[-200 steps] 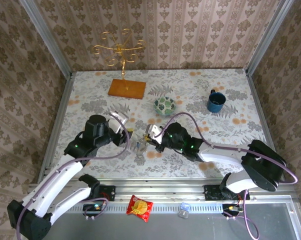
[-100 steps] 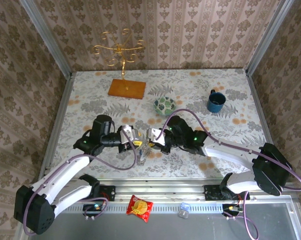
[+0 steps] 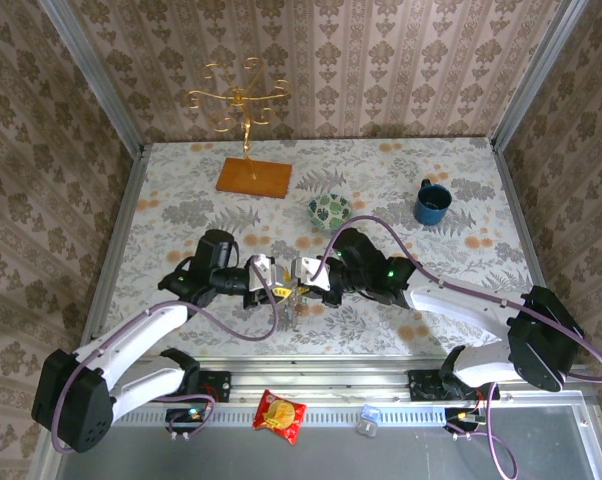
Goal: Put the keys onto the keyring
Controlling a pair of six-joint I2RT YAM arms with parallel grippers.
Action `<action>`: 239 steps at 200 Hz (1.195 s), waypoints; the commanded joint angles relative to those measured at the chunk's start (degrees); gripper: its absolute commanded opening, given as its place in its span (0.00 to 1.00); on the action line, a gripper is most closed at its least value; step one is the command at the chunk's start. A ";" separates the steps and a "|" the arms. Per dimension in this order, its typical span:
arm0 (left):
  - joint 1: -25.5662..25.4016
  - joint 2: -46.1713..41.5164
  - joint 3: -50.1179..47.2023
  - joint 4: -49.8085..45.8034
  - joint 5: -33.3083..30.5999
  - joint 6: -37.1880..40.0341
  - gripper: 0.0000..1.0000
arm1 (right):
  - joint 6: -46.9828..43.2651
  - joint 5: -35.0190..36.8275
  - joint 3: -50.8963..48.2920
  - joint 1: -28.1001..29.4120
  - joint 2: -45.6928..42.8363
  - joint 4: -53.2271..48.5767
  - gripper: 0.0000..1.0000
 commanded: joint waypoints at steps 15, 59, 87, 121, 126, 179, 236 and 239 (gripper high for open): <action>-0.66 0.24 -1.13 1.39 1.45 2.52 0.30 | -1.01 -1.22 2.97 -0.28 -0.59 -0.56 0.00; -1.54 0.56 -2.10 6.03 -0.25 0.17 0.23 | -0.87 -2.59 3.88 -0.09 0.11 -1.02 0.00; -1.81 0.83 -1.97 6.55 0.02 -0.12 0.14 | -1.21 -2.95 4.19 0.10 0.43 -1.59 0.00; -1.96 0.83 -2.12 7.27 0.67 -1.01 0.00 | 0.23 -3.56 2.66 -0.29 -0.50 0.61 0.05; -1.99 0.83 -2.19 7.50 0.75 -1.18 0.00 | 1.28 -3.84 1.89 -0.68 -1.03 1.93 0.12; -2.34 -0.16 -6.85 17.14 0.48 -6.87 0.00 | 8.25 -6.35 -5.69 -4.19 -5.83 8.53 0.36; -2.84 -1.03 -9.50 21.18 -0.38 -9.43 0.00 | 9.98 -6.22 -6.76 -4.09 -5.36 7.30 0.27; -2.86 -1.16 -9.54 21.22 -0.43 -9.50 0.00 | 9.94 -6.25 -6.76 -4.10 -5.28 7.18 0.27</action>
